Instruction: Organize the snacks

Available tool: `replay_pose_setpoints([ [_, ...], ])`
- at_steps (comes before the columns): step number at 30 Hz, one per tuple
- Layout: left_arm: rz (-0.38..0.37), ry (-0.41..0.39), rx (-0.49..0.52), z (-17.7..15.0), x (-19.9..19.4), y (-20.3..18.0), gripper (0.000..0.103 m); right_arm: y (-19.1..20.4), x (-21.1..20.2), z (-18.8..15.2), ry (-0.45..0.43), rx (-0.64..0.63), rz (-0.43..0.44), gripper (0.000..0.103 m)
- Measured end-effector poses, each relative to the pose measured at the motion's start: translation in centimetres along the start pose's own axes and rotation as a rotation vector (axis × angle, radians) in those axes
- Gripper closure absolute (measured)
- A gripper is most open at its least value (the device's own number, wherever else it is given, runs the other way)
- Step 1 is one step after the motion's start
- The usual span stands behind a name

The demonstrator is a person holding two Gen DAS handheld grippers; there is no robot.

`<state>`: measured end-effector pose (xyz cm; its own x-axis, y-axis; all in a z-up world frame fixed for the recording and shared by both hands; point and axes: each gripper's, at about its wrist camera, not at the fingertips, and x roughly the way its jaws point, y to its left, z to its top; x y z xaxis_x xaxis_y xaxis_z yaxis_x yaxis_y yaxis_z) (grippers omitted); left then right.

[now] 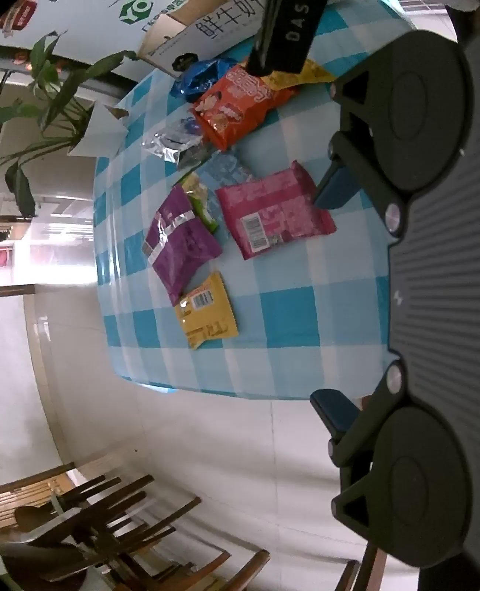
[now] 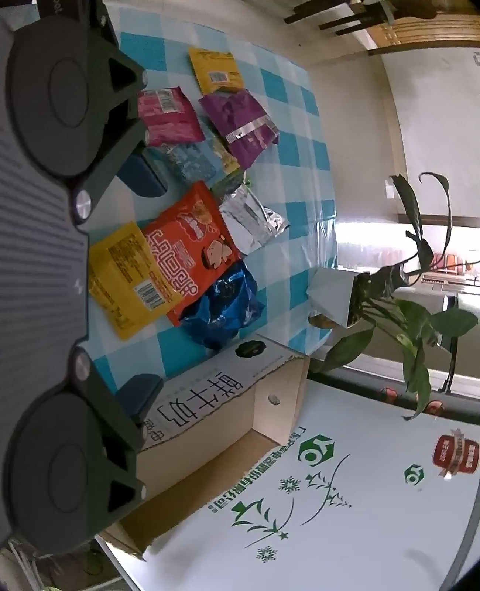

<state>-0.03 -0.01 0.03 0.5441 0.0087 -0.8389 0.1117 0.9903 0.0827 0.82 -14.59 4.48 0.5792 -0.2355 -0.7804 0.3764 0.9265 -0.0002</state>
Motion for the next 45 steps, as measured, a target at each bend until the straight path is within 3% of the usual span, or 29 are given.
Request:
replay_pose_setpoints([
  [7, 0.026, -0.015, 0.003, 0.0, -0.1, -0.6, 0.000, 0.9, -0.1, -0.2, -0.005, -0.026, 0.010, 0.000],
  [13, -0.008, -0.004, -0.009, -0.2, 0.0, -0.3, 0.000, -0.6, -0.6, -0.9, 0.010, 0.007, 0.025, 0.000],
  [22, -0.040, 0.006, -0.024, -0.2, 0.0, -0.7, 0.000, 0.8, 0.5, -0.5, 0.055, 0.021, 0.029, 0.000],
  [31, -0.011, -0.008, -0.034, -0.1, -0.1, -0.8, 0.001, 0.9, 0.5, -0.4, 0.054, 0.023, 0.032, 0.000],
  [45, -0.026, -0.020, -0.037, -0.2, -0.2, -0.8, 0.001, 1.0, 0.7, -0.4, 0.064, 0.022, 0.038, 0.001],
])
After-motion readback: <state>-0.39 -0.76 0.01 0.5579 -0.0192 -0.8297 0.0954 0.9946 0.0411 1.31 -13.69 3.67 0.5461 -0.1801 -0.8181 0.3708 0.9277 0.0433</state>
